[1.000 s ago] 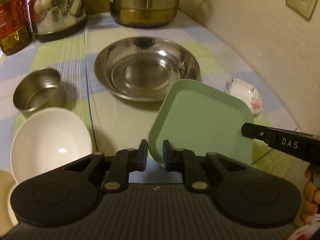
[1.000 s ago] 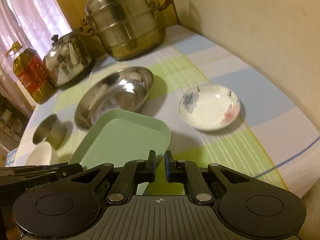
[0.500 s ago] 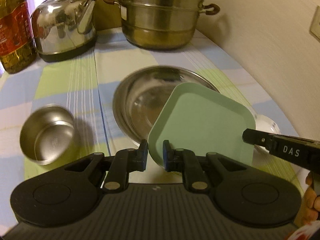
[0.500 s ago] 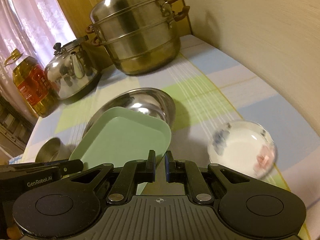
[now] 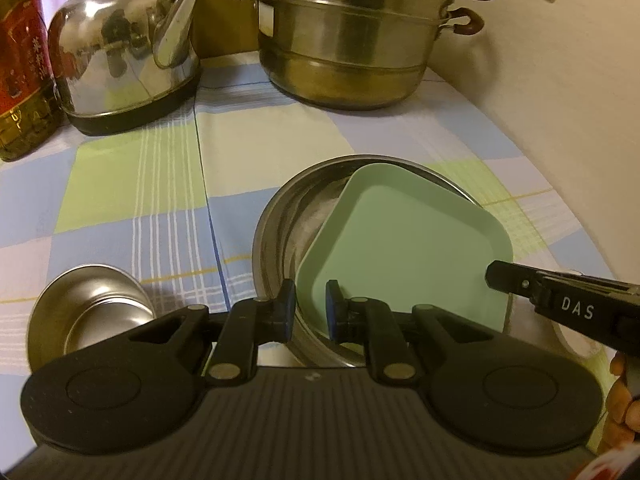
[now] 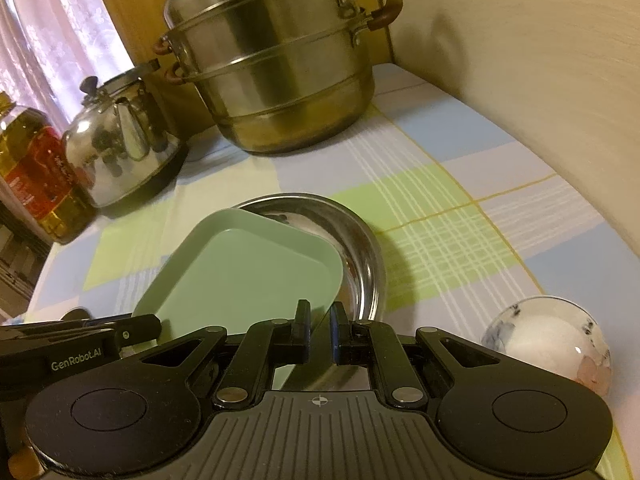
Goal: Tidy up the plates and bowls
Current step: 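Lift the green plate with the right tool and lower it into the steel basin, then open the right tool and withdraw it from the basin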
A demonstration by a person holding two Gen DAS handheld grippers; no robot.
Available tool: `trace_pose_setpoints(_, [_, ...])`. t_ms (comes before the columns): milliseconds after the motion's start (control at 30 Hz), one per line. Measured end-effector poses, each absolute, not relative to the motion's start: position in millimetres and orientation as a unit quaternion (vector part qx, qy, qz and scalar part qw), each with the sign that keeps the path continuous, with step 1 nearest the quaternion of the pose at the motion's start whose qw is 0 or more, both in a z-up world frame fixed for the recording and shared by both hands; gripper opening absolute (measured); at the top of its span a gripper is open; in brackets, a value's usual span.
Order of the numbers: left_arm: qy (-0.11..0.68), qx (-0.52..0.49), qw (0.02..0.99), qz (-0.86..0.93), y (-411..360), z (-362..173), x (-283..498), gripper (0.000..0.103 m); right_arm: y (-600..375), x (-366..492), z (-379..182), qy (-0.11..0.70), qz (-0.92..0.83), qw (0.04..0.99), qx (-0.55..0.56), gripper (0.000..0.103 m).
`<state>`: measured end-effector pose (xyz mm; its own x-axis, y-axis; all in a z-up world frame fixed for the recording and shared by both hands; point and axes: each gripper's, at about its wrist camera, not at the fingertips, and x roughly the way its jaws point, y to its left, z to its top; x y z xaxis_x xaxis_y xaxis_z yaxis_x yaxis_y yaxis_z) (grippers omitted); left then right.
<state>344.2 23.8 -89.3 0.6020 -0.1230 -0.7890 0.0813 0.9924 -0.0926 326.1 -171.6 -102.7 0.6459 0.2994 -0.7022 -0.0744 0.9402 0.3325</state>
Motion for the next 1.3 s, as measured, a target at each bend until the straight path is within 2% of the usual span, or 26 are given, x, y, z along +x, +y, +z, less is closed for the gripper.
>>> trace_pose_setpoints(733, [0.46, -0.018, 0.884, -0.08, 28, -111, 371, 0.015, -165, 355, -121, 0.433, 0.068, 0.889, 0.132, 0.012])
trace_pose_setpoints(767, [0.459, -0.018, 0.885, -0.08, 29, -110, 370, 0.015, -165, 353, -118, 0.429, 0.069, 0.89, 0.135, 0.013])
trace_pose_setpoints(833, [0.457, -0.02, 0.886, -0.081, 29, -107, 368, 0.017, -167, 349, -113, 0.422, 0.073, 0.893, 0.14, 0.031])
trace_pose_setpoints(900, [0.453, -0.02, 0.888, -0.083, 29, -102, 364, 0.022, -169, 344, -108, 0.414, 0.074, 0.896, 0.145, 0.041])
trace_pose_setpoints(1067, [0.446, -0.026, 0.891, -0.087, 28, -83, 346, 0.025, -175, 325, -93, 0.406, 0.086, 0.895, 0.164, 0.048])
trace_pose_setpoints(1300, [0.431, -0.027, 0.898, -0.079, 25, -57, 301, 0.032, -189, 291, -74, 0.399, 0.115, 0.893, 0.175, 0.063])
